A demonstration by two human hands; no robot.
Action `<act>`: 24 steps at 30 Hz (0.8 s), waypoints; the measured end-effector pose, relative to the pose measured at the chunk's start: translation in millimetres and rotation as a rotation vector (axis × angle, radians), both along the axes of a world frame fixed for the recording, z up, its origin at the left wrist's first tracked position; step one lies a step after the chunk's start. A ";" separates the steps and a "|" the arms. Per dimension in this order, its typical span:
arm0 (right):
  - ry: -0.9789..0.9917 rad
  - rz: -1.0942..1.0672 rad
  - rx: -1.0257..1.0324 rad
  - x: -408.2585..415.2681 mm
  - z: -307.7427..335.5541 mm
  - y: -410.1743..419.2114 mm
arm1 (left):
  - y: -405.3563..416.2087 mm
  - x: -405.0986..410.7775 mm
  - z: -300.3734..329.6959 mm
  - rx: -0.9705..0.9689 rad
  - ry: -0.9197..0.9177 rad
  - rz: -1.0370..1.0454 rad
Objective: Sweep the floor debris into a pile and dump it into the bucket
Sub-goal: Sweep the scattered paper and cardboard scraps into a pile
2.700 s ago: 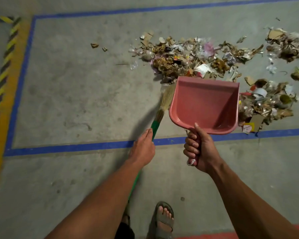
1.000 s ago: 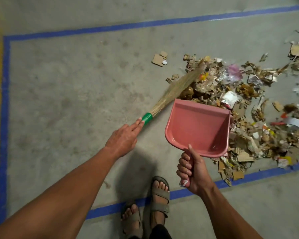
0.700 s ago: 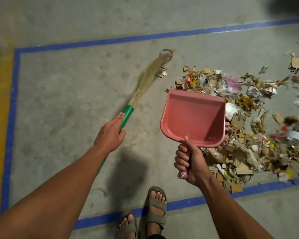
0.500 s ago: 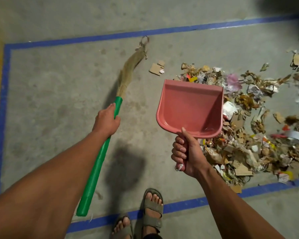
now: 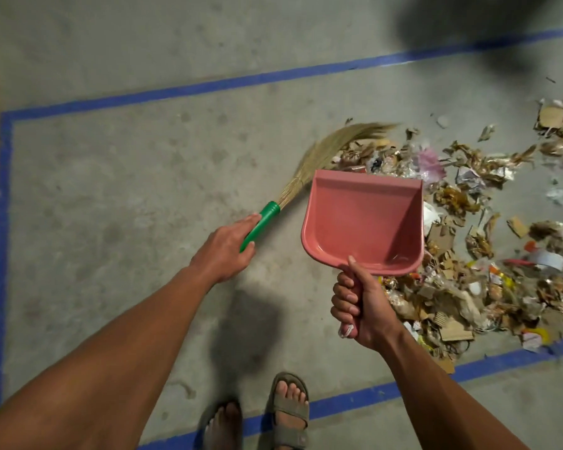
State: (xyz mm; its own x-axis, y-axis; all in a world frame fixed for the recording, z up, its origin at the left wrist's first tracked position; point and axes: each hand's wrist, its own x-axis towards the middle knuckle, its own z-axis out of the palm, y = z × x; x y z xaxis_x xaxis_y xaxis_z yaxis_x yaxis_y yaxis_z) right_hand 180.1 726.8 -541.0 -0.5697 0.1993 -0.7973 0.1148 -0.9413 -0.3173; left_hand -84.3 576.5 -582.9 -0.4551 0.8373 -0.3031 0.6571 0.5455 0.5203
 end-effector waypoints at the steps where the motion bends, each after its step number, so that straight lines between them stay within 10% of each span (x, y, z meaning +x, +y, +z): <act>1: 0.008 -0.003 0.013 -7.2 5.3 6.1 | 0.8 -7.7 7.7 0.019 0.026 0.013; 13: 0.041 -0.124 0.024 -87.6 -6.7 27.0 | 48.5 -112.2 -37.9 -0.255 -0.028 0.395; 24: -0.071 -0.413 -0.021 -93.6 -34.0 -21.1 | 88.4 -32.5 -71.3 -0.156 -0.212 -0.285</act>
